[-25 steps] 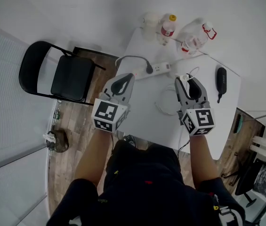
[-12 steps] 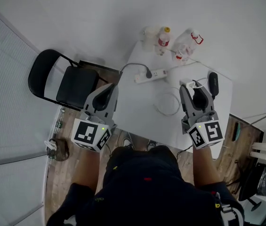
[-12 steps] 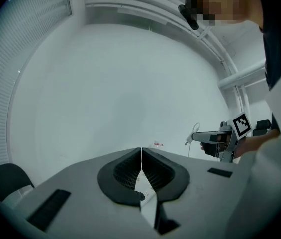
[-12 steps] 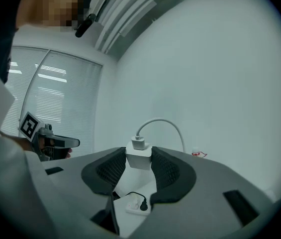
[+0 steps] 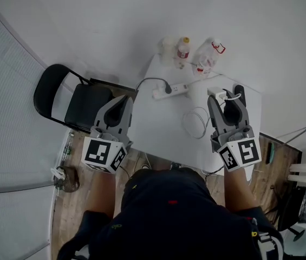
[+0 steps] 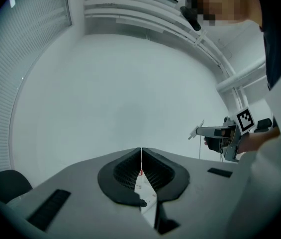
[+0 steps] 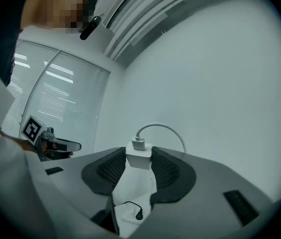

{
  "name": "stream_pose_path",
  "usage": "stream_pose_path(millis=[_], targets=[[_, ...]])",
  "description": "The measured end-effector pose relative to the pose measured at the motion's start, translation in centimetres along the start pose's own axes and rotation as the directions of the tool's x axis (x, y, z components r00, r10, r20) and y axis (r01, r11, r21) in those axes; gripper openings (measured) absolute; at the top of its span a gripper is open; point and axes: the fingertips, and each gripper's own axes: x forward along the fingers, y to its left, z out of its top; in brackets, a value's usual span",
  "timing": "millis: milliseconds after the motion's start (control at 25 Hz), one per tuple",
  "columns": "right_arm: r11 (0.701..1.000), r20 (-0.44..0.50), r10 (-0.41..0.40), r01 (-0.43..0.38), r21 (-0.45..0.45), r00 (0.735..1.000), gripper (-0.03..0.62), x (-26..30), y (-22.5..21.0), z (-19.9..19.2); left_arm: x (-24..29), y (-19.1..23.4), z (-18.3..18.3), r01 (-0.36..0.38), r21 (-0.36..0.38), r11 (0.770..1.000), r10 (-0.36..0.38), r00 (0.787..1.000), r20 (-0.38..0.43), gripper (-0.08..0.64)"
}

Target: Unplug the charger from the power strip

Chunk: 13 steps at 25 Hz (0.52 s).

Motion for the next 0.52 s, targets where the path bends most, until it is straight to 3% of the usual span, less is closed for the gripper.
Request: stream_pose_path(millis=[520], targets=[[1.000, -0.010, -0.013, 0.013, -0.016, 1.000, 0.170, 1.1, -0.9, -0.4, 1.2, -0.1, 0.3, 0.016, 0.004, 1.000, -0.016, 1.000, -0.009, 0.023]])
